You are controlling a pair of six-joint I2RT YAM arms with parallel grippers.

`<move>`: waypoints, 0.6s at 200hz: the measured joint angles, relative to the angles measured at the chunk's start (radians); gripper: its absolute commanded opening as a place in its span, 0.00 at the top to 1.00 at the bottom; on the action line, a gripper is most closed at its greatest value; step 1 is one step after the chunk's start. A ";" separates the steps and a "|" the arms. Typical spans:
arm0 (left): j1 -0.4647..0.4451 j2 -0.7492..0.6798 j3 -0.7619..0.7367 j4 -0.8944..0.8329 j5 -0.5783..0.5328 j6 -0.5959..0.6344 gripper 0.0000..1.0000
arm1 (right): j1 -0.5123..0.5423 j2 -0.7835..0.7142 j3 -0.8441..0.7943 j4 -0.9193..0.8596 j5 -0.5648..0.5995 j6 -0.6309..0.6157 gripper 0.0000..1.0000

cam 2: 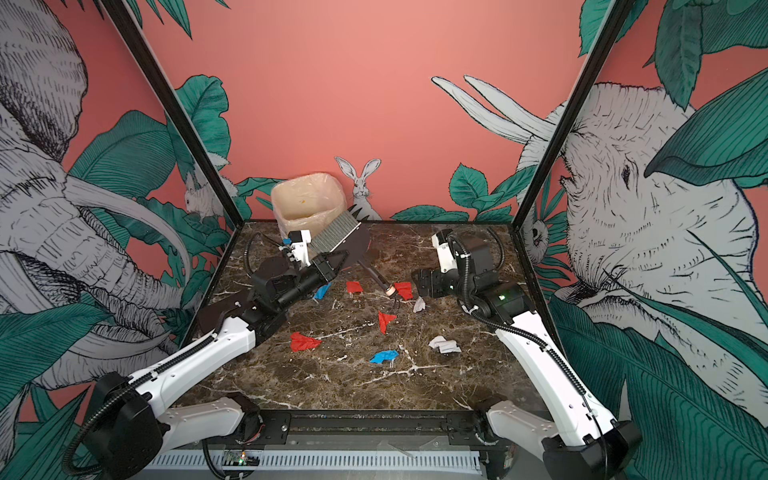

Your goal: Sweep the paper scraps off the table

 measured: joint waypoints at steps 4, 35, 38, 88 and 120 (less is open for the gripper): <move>0.000 0.000 0.000 0.010 -0.002 -0.006 1.00 | -0.011 -0.008 -0.028 0.038 -0.039 0.023 0.11; 0.000 0.002 0.003 0.103 -0.021 -0.061 1.00 | -0.076 -0.047 -0.275 0.407 -0.284 0.290 0.10; 0.000 0.002 0.006 0.108 -0.021 -0.065 1.00 | -0.084 -0.047 -0.307 0.452 -0.307 0.323 0.10; 0.003 0.064 0.108 0.150 0.003 -0.122 1.00 | -0.124 0.021 -0.444 1.007 -0.497 0.687 0.10; 0.002 0.100 0.141 0.161 0.028 -0.146 1.00 | -0.123 0.080 -0.444 1.300 -0.562 0.830 0.11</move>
